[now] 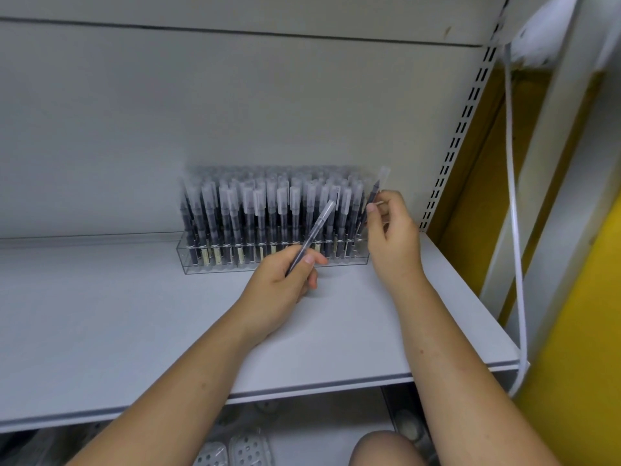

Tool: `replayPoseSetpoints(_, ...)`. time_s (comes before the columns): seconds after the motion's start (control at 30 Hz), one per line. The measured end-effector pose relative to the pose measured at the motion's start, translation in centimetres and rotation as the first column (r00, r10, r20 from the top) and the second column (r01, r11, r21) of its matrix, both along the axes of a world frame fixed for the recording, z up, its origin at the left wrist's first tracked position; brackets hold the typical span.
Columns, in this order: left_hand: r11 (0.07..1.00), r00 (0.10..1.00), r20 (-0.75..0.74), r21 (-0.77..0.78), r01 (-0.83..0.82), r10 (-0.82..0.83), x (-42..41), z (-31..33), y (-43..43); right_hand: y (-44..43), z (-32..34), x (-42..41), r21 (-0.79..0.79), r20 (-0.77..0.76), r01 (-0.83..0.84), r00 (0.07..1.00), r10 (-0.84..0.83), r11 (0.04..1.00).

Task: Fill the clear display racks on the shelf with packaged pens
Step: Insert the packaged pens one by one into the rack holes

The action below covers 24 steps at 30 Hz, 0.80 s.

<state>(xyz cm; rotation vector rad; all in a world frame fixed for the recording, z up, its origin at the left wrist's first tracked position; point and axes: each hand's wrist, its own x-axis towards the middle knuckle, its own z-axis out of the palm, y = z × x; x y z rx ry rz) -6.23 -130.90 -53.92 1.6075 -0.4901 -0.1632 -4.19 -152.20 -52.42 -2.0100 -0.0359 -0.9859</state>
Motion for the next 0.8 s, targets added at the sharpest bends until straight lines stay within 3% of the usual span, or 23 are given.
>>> replayPoseSetpoints(0.2,1.0,1.0,0.009,0.006,-0.008,0.008,0.0,0.0,-0.1,-0.2,-0.7,0.4,-0.03,-0.122,0.013,0.992,-0.016,0.999)
replayPoseSetpoints(0.4,1.0,1.0,0.019,0.022,-0.009,0.008,0.1,-0.1,0.0,-0.3,-0.8,0.4,-0.024,-0.143,0.045,0.989,-0.048,0.999)
replayPoseSetpoints(0.6,0.999,0.999,0.046,0.034,-0.02,0.018,0.0,-0.1,0.0,0.2,0.4,-0.8,0.113,-0.004,0.069,0.998,-0.069,0.991)
replayPoseSetpoints(0.7,0.997,0.994,0.101,0.065,-0.053,0.046,0.0,-0.2,0.1,0.8,1.1,-1.6,0.235,-0.023,-0.085,0.995,0.093,0.968)
replayPoseSetpoints(0.8,0.99,0.978,0.19,0.095,-0.1,0.081,-0.2,-0.1,0.1,1.6,1.6,-2.2,0.334,-0.169,-0.311,0.909,0.381,0.89)
